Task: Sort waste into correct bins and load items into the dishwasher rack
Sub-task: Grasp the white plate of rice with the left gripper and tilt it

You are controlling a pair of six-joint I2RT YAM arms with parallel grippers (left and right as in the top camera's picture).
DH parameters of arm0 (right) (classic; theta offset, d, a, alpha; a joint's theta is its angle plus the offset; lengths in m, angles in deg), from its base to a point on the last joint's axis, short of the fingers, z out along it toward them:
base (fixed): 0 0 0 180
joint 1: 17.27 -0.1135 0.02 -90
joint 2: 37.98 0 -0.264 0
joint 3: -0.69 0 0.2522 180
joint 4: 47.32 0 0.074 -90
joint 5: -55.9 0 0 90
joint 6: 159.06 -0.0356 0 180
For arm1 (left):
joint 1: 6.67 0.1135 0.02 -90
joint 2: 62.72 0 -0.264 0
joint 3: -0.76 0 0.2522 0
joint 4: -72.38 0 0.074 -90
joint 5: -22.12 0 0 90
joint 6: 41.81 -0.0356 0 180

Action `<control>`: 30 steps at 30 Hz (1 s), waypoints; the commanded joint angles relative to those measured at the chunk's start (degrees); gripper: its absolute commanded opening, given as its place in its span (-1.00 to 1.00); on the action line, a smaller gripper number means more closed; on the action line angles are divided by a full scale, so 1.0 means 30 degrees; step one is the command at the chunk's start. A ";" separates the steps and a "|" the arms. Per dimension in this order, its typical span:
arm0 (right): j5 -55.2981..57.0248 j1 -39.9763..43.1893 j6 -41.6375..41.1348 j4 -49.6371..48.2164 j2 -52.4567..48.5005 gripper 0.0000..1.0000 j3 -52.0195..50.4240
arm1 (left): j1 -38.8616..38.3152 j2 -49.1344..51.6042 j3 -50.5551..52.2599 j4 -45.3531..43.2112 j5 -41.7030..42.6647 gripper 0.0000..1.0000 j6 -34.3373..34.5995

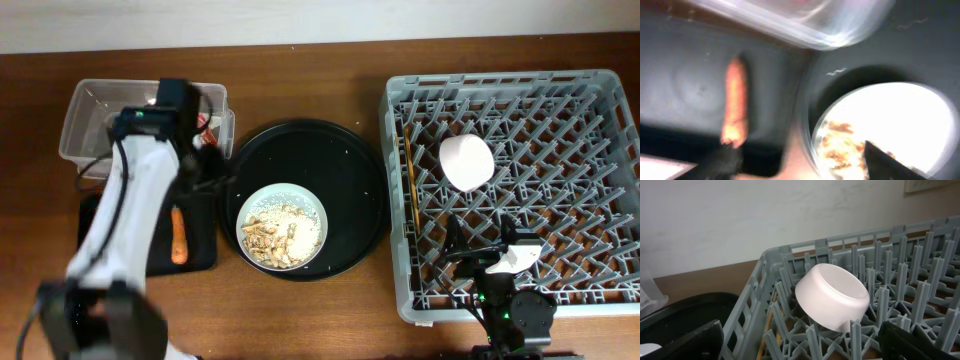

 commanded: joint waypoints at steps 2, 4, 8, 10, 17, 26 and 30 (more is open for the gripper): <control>-0.0248 0.0146 0.0138 -0.0058 0.0138 0.96 -0.0175 | -0.2761 -0.2062 -0.0532 -0.1851 0.2747 0.93 -0.0787; -0.0248 0.0146 0.0138 -0.0058 0.0138 0.96 -0.0175 | -0.4561 -0.1698 -0.0313 -0.1741 0.3024 0.90 -0.1719; -0.0248 0.0146 0.0138 -0.0058 0.0138 0.96 -0.0175 | -0.9151 -0.0197 0.0291 -0.1406 -0.0495 0.81 -0.2142; -0.0248 0.0146 0.0138 -0.0058 0.0138 0.96 -0.0175 | -1.0826 0.0670 0.0306 -0.1042 -0.1698 0.60 -0.2135; -0.0248 0.0146 0.0138 -0.0058 0.0138 0.96 -0.0175 | -1.3384 0.3861 0.0313 -0.0940 -0.1406 0.14 -0.2135; -0.0248 0.0146 0.0138 -0.0058 0.0138 0.96 -0.0175 | -1.3435 0.6543 0.1180 -0.1231 -0.1472 -0.05 -0.2135; -0.0248 0.0146 0.0138 -0.0058 0.0138 0.96 -0.0175 | -1.3449 0.6972 0.1355 -0.1501 -0.1180 -0.59 -0.2135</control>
